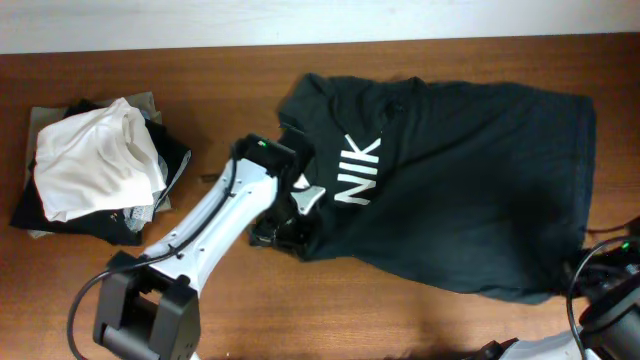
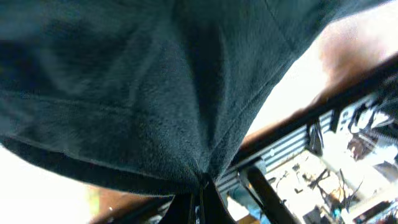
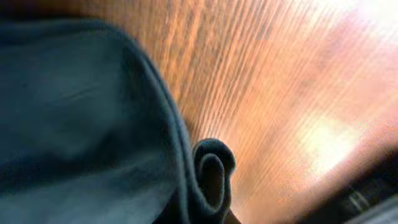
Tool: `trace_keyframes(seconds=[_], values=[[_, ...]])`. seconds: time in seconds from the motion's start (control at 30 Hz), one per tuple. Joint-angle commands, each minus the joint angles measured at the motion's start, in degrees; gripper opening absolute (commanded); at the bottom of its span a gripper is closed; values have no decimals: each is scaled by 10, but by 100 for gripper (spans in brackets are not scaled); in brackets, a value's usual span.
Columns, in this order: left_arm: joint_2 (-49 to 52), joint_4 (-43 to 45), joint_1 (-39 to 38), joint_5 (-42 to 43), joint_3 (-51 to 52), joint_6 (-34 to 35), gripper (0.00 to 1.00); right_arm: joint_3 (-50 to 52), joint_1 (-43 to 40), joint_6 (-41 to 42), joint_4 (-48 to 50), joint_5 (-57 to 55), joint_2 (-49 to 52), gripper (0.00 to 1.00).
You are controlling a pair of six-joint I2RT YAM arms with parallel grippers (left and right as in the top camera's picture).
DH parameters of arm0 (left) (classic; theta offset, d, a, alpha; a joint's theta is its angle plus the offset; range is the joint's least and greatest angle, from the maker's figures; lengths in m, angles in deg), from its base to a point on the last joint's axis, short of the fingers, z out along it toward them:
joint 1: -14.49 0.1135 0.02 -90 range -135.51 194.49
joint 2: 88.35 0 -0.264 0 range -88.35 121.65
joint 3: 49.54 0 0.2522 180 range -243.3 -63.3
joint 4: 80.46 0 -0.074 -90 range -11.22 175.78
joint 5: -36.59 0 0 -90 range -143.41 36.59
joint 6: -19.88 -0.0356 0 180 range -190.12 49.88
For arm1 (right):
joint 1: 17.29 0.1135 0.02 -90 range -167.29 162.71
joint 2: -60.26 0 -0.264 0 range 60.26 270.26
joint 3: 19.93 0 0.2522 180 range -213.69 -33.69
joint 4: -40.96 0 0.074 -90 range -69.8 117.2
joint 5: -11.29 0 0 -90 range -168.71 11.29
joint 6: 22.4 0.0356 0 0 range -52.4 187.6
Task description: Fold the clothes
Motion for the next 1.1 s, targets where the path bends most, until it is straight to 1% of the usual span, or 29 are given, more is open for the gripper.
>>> trace_keyframes(seconds=[0.0,0.03,0.07,0.17,0.2,0.23,0.27,0.3,0.33,0.37,0.4,0.43,0.5,0.57,0.6,0.63,0.7,0.73,0.77,0.87,1.0,1.03,1.07], values=[[-13,-25,-64,14,-8,-7,0,-152,-3,7,-61,-78,-2,4],[-13,-33,-86,14,-8,-7,0,-200,-3,7,-85,-108,-2,4],[-13,-44,-115,14,-7,-7,0,-225,-3,7,-92,-108,-2,4],[-13,-57,-219,8,2,-7,1,-231,-3,9,-91,-127,-2,7],[-13,-54,-242,6,3,-7,20,-231,-3,16,-91,-129,-2,8],[-13,-52,-263,-10,3,-7,43,-231,-3,16,-91,-131,-2,22],[-13,-53,-272,-30,3,-7,54,-231,-3,18,-90,-131,-2,33],[-13,-59,-270,-61,3,-4,56,-231,-3,18,-89,-130,-2,46],[-13,-66,-258,-79,1,5,57,-231,-3,18,-89,-122,-2,52],[-13,-73,-240,-89,-2,6,57,-231,-3,17,-88,-108,-2,56],[-13,-75,-219,-98,-5,6,57,-231,-3,17,-88,-90,-2,59],[-13,-65,-168,-124,-13,6,59,-231,-3,-5,-81,-45,-2,60],[-13,5,-95,-163,-14,6,70,-231,-2,-66,-59,71,-2,60],[-10,142,-24,-162,-14,-19,52,-231,8,-150,-35,219,-2,59],[1,204,0,-162,-14,-37,51,-231,21,-176,-32,261,-2,57],[17,242,16,-162,-14,-51,47,-231,35,-194,-33,287,-2,57],[60,297,38,-161,-14,-59,16,-231,64,-224,-32,337,-6,57],[96,339,48,-160,-14,-63,3,-231,83,-224,-32,339,-13,57],[127,378,52,-135,-14,-101,1,-231,96,-224,-31,339,-19,57],[188,435,53,-137,-14,-113,0,-231,123,-226,-27,340,-38,57],[242,490,77,-212,-14,-105,0,-231,144,-226,-26,337,-44,57],[250,513,95,-258,-14,-83,0,-231,144,-226,-26,337,-44,57],[253,546,126,-281,-14,-64,0,-231,144,-226,-26,337,-44,58]])
